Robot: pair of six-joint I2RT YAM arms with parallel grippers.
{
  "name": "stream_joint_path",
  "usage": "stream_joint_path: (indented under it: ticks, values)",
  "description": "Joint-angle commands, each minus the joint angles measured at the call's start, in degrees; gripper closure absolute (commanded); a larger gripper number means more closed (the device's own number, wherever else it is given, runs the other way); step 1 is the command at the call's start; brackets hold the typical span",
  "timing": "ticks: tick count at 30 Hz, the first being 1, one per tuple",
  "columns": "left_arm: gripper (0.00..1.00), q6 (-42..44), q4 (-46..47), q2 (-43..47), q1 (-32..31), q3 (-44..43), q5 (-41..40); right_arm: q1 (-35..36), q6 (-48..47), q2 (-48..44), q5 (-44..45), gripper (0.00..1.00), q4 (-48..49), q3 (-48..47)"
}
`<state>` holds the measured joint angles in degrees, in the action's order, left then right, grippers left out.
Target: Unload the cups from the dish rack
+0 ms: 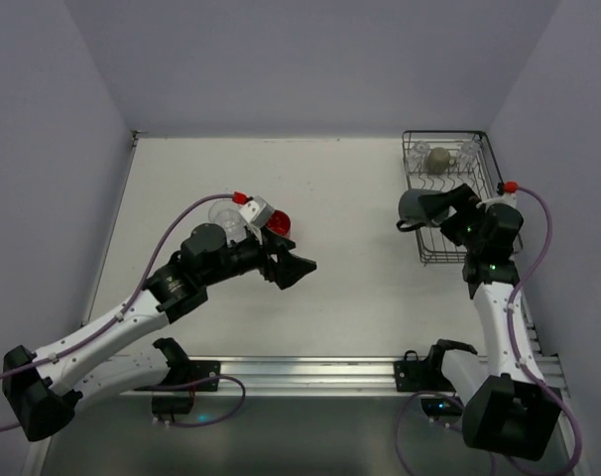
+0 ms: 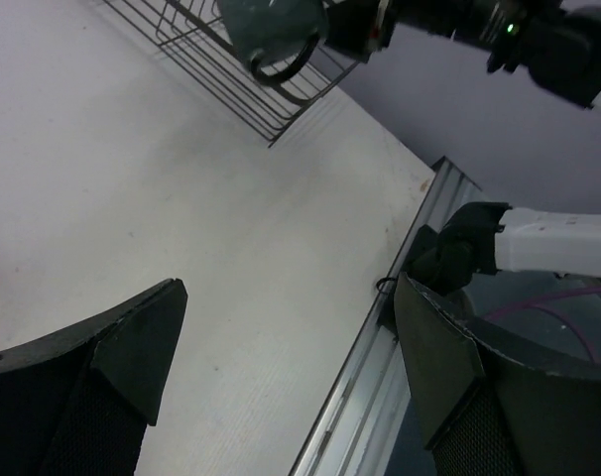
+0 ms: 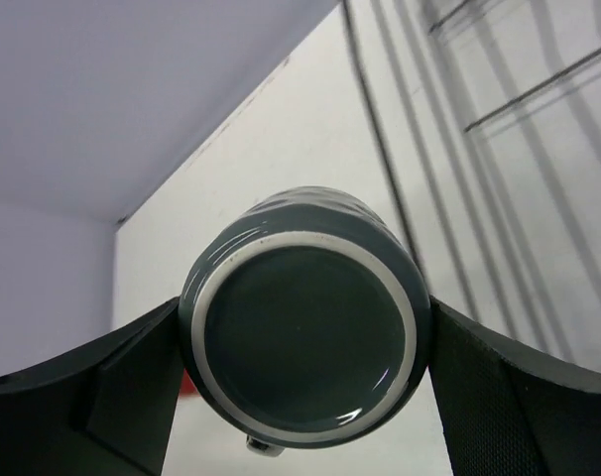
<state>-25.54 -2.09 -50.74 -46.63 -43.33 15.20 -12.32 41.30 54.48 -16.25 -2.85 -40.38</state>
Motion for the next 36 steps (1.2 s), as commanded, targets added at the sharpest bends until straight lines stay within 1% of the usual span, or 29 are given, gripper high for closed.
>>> stream_joint_path:
  ticks: [1,2,3,4,5,6,7,8,9,12,15,18,21,22,24,25,26,27,29,30,31,32,33,34,35,36]
  values:
    - [0.09,-9.68,14.64,-4.88,0.14,-1.84,4.31,3.78,11.51,-5.06,-16.52,0.43,15.49,5.83]
    - [0.09,-10.66,16.22,-6.02,0.05,-2.02,4.40,6.66,12.39,-6.13,-17.58,0.43,18.12,8.01]
    - [0.09,-11.54,18.85,-8.39,0.05,-2.19,4.57,8.17,13.88,-7.27,-18.63,0.43,19.28,9.08]
    - [0.09,-12.86,19.57,-9.54,0.14,-2.46,4.57,9.49,14.77,-8.41,-19.25,0.43,20.51,10.05]
    - [0.09,-13.30,19.40,-10.42,0.14,-3.59,4.05,11.33,16.17,-10.60,-20.13,0.43,24.35,12.67]
    - [0.09,-13.83,18.97,-11.74,0.14,-3.86,2.57,11.87,20.01,-11.49,-22.22,0.43,27.00,14.17]
    - [0.09,-15.40,19.57,-12.10,0.14,-3.69,2.03,11.88,21.79,-12.28,-23.20,0.43,31.89,15.67]
    - [0.09,-16.37,21.40,-12.88,0.05,-3.34,1.76,14.57,23.29,-13.42,-23.65,0.43,33.94,18.03]
    - [0.09,-17.25,22.03,-13.24,0.14,-2.90,1.59,15.38,24.87,-13.96,-23.83,0.43,35.62,19.01]
    - [0.09,-20.42,23.44,-15.70,0.14,-2.90,2.11,18.02,26.98,-14.23,-24.62,0.43,39.75,21.30]
    - [0.10,-22.97,26.95,-18.16,0.14,-2.72,4.30,20.48,29.53,-12.56,-25.59,0.43,44.94,22.71]
    - [0.13,-25.34,30.20,-20.18,0.14,-2.64,5.88,22.42,31.20,-10.63,-26.11,0.43,48.90,23.50]
    - [0.22,-26.66,34.16,-21.15,0.14,-1.59,7.12,24.18,32.52,-9.22,-26.29,0.43,52.33,24.21]
    - [0.33,-27.54,35.21,-21.15,0.05,-0.71,7.21,24.53,32.62,-8.34,-26.11,0.43,52.77,24.38]
    - [0.47,-28.42,37.94,-20.98,0.05,0.09,7.04,25.67,32.62,-7.46,-25.15,0.43,53.04,24.65]
    - [0.59,-28.60,38.56,-20.89,0.05,0.44,7.03,25.94,32.79,-6.41,-24.97,0.43,54.08,25.17]
    - [0.64,-28.51,39.17,-20.72,0.05,0.79,6.77,26.29,33.58,-5.71,-24.71,0.43,54.88,25.52]
    - [0.80,-28.25,39.26,-20.54,0.05,0.97,6.25,26.46,34.02,-5.09,-24.71,0.43,55.75,25.88]
    - [0.93,-27.90,38.92,-19.84,0.05,1.23,5.46,26.73,34.90,-2.98,-24.79,0.42,57.86,26.58]
    - [0.97,-27.64,38.91,-19.75,0.14,1.32,4.76,26.82,35.69,-2.28,-25.06,0.42,58.48,26.76]
    - [1.00,-27.37,39.00,-19.75,0.14,1.32,4.75,26.99,35.87,-1.75,-25.14,0.39,59.44,26.93]
    - [1.00,-27.11,39.52,-19.83,0.14,1.32,4.92,27.08,35.96,-0.96,-25.23,0.36,59.54,27.02]
    - [1.00,-26.32,39.62,-19.92,0.14,1.15,4.66,27.08,35.78,-0.78,-25.32,0.29,59.54,27.20]
    - [1.00,-25.53,39.01,-19.84,0.14,0.71,4.23,27.08,35.61,-0.86,-25.50,0.12,58.58,27.02]
    - [1.00,-24.31,34.91,-20.01,0.05,-0.25,3.53,27.08,34.91,-2.08,-25.50,0.05,57.27,26.93]
    - [1.00,-20.38,31.91,-20.10,0.05,-3.22,0.56,26.91,32.55,-3.31,-25.15,0.01,55.52,26.76]
